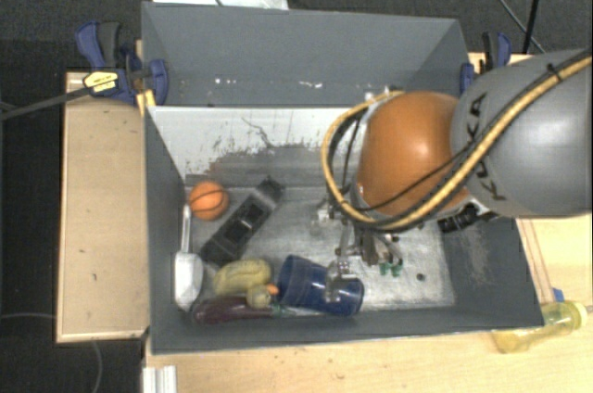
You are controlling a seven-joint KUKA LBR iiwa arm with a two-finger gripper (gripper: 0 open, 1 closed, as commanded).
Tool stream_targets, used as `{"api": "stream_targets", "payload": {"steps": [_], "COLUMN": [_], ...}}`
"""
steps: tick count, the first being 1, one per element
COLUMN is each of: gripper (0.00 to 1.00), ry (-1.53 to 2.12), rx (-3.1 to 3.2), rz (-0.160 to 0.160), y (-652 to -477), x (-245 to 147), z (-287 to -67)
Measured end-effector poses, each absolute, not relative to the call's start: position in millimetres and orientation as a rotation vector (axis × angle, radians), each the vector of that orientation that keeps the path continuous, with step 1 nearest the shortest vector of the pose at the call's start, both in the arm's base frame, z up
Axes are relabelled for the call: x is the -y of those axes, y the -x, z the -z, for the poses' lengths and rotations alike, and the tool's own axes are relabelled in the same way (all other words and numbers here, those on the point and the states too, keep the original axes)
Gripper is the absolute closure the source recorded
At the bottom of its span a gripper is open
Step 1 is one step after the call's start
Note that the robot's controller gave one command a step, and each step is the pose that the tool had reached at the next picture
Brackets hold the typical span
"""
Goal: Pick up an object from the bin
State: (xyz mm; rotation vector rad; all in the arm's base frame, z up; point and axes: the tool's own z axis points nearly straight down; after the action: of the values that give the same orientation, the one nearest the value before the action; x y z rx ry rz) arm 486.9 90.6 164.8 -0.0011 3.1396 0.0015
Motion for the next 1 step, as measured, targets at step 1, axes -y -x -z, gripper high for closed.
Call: {"api": "stream_targets", "payload": {"steps": [1], "gripper": [0.00], "ry": [-0.162], "rx": [-3.132], "rz": [-0.003], "y": [-484.8], "x": [-102.8], "z": [-107.5]}}
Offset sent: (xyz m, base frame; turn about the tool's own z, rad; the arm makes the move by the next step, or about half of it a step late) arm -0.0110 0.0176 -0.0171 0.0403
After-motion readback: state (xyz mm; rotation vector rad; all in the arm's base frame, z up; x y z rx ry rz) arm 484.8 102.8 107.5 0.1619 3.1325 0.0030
